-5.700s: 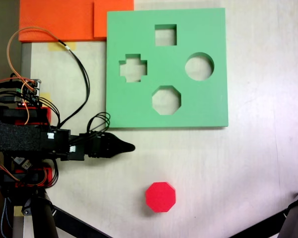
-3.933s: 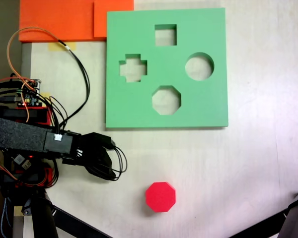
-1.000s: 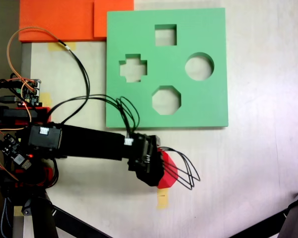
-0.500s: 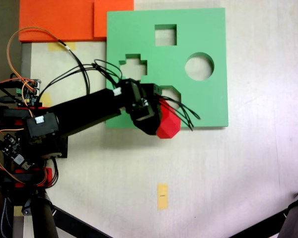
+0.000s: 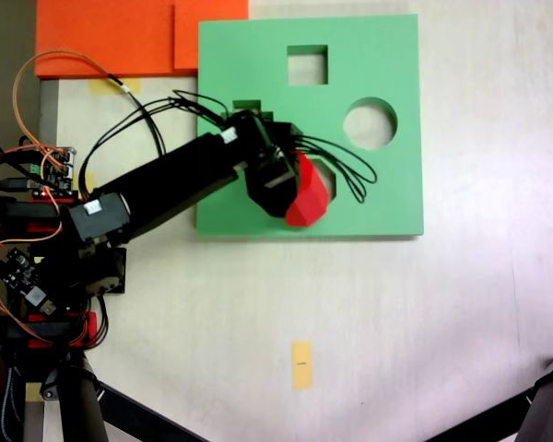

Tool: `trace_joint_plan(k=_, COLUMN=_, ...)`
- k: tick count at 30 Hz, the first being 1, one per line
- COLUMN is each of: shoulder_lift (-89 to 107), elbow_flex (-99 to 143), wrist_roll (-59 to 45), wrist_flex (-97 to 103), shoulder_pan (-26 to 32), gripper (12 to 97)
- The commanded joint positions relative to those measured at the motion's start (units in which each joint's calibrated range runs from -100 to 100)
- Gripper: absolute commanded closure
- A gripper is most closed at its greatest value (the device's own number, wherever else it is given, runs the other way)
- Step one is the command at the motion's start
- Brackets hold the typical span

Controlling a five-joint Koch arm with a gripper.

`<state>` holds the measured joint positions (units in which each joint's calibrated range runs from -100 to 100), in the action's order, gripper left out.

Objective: Put the octagonal pillar block into the corresponding hole

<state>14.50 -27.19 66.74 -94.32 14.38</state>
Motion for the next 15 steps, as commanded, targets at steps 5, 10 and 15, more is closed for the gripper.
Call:
trace_joint_plan(k=5, shoulder_lift=-1.09, elbow_flex=-4.31, wrist_roll=2.15, wrist_flex=5.3, shoulder_pan=0.93, gripper=66.1)
trace_joint_plan(k=10, shoulder_lift=-2.49, elbow_flex=-4.31, wrist_roll=2.88, wrist_flex=7.61, shoulder_pan=1.17, gripper=66.1)
trace_joint_plan(k=15, shoulder_lift=-3.33, elbow_flex=-4.31, wrist_roll=2.88, wrist_flex=10.4, shoulder_pan=1.12, gripper=66.1)
